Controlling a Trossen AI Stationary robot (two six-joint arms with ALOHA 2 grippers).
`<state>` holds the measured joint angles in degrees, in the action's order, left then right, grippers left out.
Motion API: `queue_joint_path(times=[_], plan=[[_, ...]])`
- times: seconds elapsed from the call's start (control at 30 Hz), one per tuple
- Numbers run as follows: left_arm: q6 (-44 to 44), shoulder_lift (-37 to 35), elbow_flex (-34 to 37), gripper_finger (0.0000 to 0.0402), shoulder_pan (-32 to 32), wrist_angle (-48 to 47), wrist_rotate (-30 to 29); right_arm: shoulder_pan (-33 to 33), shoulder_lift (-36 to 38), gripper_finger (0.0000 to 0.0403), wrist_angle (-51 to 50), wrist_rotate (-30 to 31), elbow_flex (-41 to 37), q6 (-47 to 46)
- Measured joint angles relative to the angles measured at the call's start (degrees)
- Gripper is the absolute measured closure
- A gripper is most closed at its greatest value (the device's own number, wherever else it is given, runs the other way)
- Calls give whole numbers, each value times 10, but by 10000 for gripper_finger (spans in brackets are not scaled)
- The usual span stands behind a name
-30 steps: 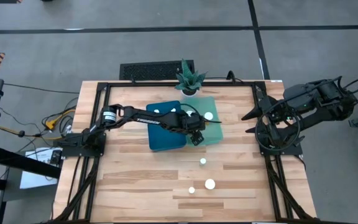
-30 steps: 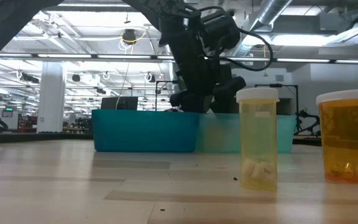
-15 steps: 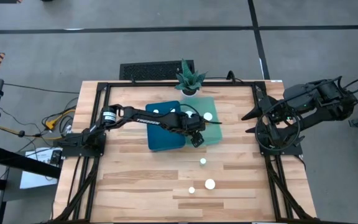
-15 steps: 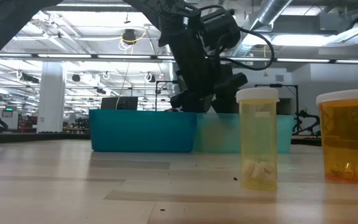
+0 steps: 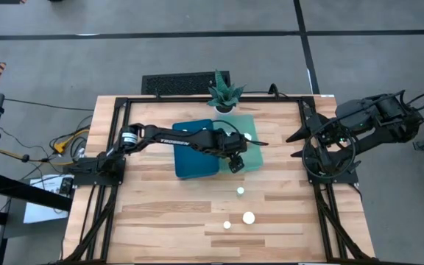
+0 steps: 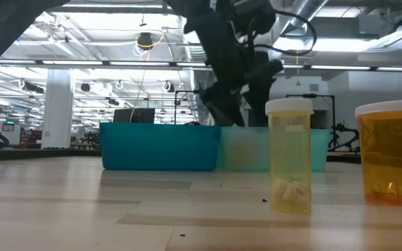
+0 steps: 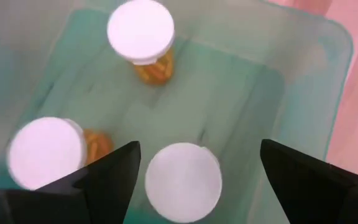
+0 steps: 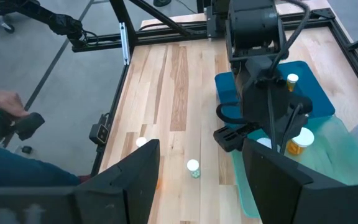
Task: Pick and place medicine bottles into bin by pill shape (circle, oval)
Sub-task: Put the small green tablet bottle into the blue bin
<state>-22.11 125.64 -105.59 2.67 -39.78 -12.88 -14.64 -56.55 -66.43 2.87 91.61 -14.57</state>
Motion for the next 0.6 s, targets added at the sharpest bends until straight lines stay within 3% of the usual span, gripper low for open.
queue_joint_path(times=[0.3,0.6], plan=[[17,0,-84,74,-6,-107,2,0,0,165,0,0,0,0],[37,0,-200,74,-62,-181,4,0,0,165,0,0,0,0]])
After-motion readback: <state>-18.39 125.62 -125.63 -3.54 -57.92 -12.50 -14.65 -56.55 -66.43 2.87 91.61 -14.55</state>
